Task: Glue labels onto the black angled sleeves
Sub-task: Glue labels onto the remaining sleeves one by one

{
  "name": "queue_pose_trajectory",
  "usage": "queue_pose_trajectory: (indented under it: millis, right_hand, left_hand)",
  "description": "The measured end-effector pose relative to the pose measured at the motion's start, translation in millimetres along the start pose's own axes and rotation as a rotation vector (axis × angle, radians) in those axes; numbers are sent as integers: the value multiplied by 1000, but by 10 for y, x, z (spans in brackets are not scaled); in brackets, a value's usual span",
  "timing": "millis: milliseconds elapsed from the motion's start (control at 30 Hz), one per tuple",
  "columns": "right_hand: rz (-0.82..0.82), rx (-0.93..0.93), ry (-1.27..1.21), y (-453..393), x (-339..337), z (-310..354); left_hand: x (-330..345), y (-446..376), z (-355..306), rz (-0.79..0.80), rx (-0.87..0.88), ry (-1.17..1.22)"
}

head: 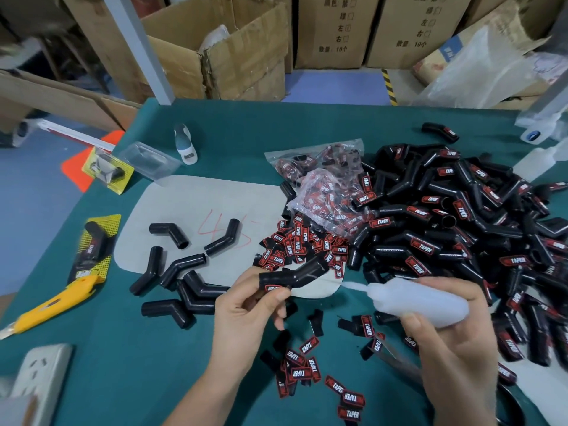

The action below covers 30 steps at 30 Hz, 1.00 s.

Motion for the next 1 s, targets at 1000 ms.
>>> queue_pose_trajectory:
  millis: [1000]
  right_hand:
    - [124, -291, 334, 38, 285, 227]
  left_hand:
    - [-43, 49, -147, -66, 130, -94]
Point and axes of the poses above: each hand's wrist, its own y-axis away from the middle knuckle, its own x-axis out of the palm, z = x × y, the point moved 9 cm from there along -y, towards the middle knuckle, and after that the axes turned 1 degree about -x, right-handed, at the moved point
